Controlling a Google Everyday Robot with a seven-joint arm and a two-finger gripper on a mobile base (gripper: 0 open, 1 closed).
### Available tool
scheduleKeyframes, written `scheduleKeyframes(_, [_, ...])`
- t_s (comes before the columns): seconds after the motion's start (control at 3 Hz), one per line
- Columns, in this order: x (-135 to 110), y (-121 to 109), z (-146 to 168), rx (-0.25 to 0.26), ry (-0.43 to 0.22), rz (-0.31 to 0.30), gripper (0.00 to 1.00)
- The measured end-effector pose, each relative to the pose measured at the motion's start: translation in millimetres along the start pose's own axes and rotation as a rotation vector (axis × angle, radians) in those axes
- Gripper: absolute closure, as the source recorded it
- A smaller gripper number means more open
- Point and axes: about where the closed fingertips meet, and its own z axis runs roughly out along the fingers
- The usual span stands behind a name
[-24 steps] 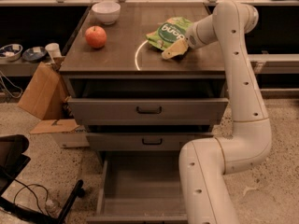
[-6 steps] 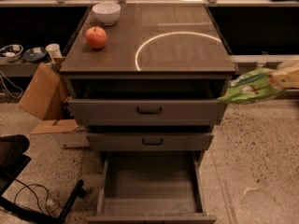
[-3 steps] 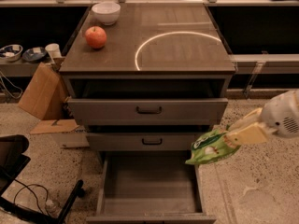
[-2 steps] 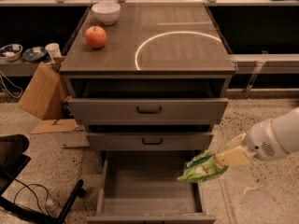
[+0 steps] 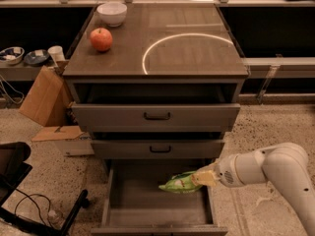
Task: Place green rice chip bag into bottom drawer
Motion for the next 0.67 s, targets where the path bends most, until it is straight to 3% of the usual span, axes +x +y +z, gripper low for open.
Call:
scheduleKeyframes(0.33, [-10,-29,50,0.035,-0.077,0.06,1.0])
scheduleKeyframes(0.67, [-13,-54,92,0.063,-0.088,0.108,1.0])
